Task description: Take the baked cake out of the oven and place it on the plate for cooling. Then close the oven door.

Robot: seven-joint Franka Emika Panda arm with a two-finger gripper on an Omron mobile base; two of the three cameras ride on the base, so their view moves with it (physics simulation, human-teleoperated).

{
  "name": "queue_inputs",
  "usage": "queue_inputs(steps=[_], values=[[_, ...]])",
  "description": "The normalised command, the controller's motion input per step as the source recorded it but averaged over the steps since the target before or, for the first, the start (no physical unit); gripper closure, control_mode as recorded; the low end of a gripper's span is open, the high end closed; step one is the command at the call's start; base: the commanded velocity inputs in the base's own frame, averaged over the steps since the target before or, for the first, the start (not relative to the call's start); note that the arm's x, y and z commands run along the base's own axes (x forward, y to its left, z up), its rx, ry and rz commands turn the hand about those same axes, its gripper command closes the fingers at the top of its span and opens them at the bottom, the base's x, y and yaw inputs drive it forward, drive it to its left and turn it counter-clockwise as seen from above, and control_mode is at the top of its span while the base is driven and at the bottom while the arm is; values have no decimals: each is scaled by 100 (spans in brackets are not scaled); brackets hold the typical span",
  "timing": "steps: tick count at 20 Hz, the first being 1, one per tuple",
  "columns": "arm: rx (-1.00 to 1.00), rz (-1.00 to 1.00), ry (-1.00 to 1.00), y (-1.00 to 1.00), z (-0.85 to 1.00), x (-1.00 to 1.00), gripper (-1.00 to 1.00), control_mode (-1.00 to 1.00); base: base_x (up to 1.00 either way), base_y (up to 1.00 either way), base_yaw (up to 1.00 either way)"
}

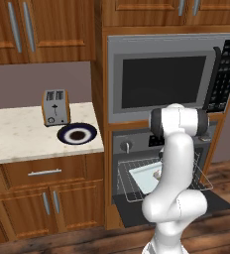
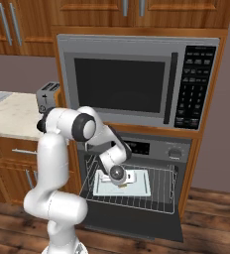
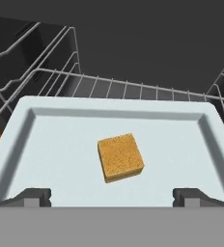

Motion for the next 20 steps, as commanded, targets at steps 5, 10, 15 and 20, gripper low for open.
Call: queue_inputs(steps=[5, 10, 15, 20], values=[[0, 0, -2, -2, -13, 6, -100, -100, 0, 0, 0], [0, 0, -2, 0, -24, 7, -100, -100, 0, 0, 0], [0, 0, -2, 0, -20, 5, -100, -100, 0, 0, 0], [0, 0, -2, 0, -17, 0, -100, -100, 0, 0, 0]])
